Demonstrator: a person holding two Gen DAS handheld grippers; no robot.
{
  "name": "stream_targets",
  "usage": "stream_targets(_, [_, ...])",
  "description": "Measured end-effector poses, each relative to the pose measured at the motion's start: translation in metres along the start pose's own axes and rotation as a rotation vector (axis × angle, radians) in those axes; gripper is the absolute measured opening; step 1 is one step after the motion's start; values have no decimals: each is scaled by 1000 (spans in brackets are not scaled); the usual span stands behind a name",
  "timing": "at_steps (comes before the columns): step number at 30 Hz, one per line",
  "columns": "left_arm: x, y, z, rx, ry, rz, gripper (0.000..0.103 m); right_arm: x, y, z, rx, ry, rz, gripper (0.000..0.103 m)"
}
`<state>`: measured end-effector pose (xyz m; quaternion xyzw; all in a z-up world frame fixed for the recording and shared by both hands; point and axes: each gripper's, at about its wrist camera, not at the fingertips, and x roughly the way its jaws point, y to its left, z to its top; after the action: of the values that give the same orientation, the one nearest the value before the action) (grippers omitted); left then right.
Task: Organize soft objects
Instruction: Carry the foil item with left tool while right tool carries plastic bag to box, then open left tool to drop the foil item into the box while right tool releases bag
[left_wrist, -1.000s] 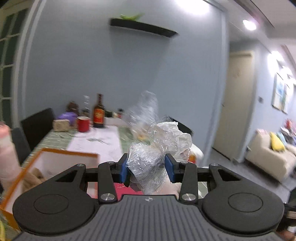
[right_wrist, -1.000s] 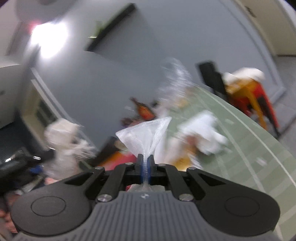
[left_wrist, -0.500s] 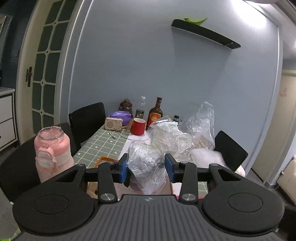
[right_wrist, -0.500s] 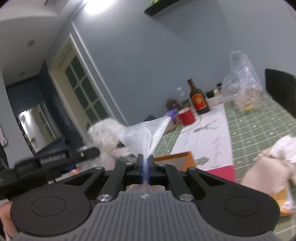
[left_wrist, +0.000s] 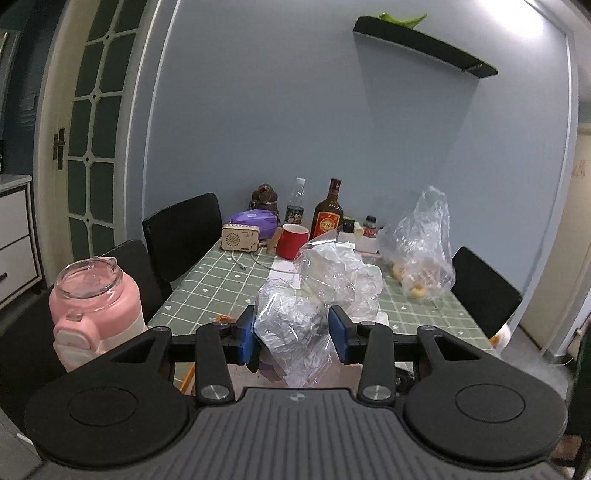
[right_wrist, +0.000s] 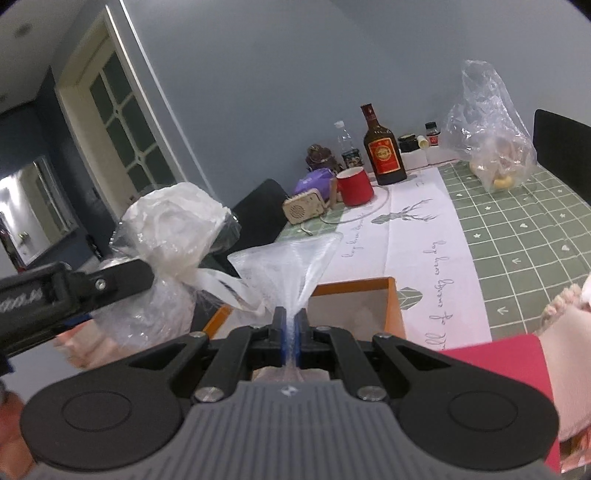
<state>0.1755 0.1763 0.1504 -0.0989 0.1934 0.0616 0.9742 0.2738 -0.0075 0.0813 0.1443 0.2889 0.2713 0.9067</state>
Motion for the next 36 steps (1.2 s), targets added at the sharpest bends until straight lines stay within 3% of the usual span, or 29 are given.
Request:
stream_targets(12, [12, -1, 0, 20, 14, 56, 46, 55, 17, -12, -201, 116, -186, 2])
stream_targets(15, [12, -3, -1, 40, 11, 68, 47, 57, 17, -16, -216, 121, -193, 18])
stream_targets(16, [12, -4, -1, 44, 12, 72, 47, 56, 16, -16, -212, 116, -185, 44])
stream_targets(17, [13, -4, -1, 48, 15, 75, 47, 53, 15, -15, -205, 101, -176, 62])
stream_targets(21, [17, 0, -2, 61, 25, 83, 46, 39, 12, -10, -184, 54, -128, 62])
stream_targets(23, [20, 2, -2, 67, 35, 92, 46, 31, 13, -6, -196, 40, -110, 69])
stream_targets(29, [35, 6, -12, 78, 96, 99, 47, 9, 6, 10, -231, -43, -147, 82])
stream_targets(33, [42, 7, -23, 81, 123, 117, 47, 6, -5, 14, -219, -16, -138, 83])
stream_targets(36, [45, 9, -29, 78, 154, 107, 54, 3, -9, 16, -203, -24, -154, 83])
